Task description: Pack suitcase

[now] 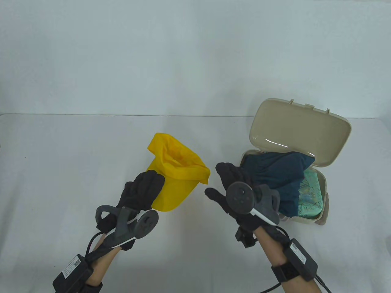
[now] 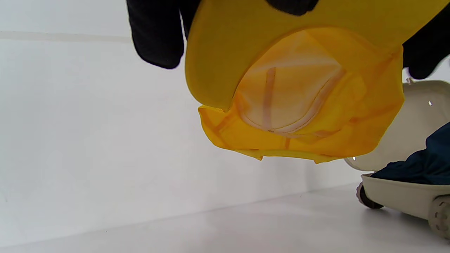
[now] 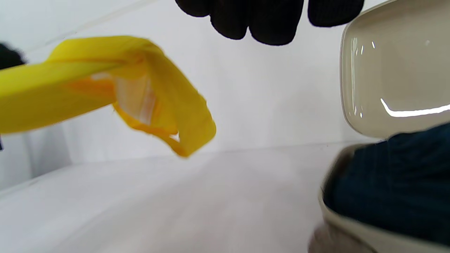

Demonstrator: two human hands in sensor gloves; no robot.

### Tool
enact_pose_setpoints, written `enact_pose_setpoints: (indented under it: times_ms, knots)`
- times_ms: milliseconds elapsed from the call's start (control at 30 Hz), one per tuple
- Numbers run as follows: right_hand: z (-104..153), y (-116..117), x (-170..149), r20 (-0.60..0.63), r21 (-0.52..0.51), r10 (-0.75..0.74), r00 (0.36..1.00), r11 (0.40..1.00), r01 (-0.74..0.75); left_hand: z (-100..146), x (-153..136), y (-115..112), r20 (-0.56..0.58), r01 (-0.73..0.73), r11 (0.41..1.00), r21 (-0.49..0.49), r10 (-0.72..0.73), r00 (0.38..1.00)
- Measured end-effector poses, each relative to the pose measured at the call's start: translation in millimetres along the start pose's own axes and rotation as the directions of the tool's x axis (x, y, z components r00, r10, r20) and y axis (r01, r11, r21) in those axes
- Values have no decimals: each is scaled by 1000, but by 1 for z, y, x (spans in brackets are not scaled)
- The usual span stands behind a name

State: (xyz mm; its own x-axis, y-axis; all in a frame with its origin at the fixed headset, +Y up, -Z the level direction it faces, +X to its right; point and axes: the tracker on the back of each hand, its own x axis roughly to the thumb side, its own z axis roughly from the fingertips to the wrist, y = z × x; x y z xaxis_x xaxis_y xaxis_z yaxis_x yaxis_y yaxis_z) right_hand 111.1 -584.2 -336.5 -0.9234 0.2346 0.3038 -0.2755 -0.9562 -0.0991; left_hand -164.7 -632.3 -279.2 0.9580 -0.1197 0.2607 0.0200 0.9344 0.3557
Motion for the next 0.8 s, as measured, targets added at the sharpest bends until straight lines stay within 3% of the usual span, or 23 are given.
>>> enact_pose_setpoints:
  times_ms: [133,267,333,400,500,600,633,700,767,800]
  knots:
    - [-54,-20,-2,-97,72,-89,991,993,96,4,8,6,24,-6,999,41,5,1000]
    - [-94,-9,-19,-235,215,-194,952,945,245,9,14,13,59,-3,996,84,-2,998]
    - [-103,2,-31,-280,294,-303,911,876,382,11,14,14,68,-17,995,97,10,998]
    - [-105,21,-43,-318,381,-437,841,754,535,12,12,15,80,-29,994,105,20,997]
    - [-102,42,-52,-312,431,-568,762,630,646,11,10,13,91,-44,993,109,34,995]
    - [-97,57,-55,-333,509,-726,602,399,763,11,10,7,145,-63,995,76,52,988]
    - [-96,57,-55,-330,508,-740,586,384,771,11,11,4,147,-52,997,64,42,988]
    - [-95,52,-51,-305,519,-731,611,411,750,10,13,-2,166,6,999,42,-13,986]
    - [-94,46,-44,-280,541,-689,668,462,703,9,16,-7,173,40,999,13,-42,984]
    - [-92,42,-35,-243,567,-626,741,528,632,8,18,-10,167,63,998,6,-63,984]
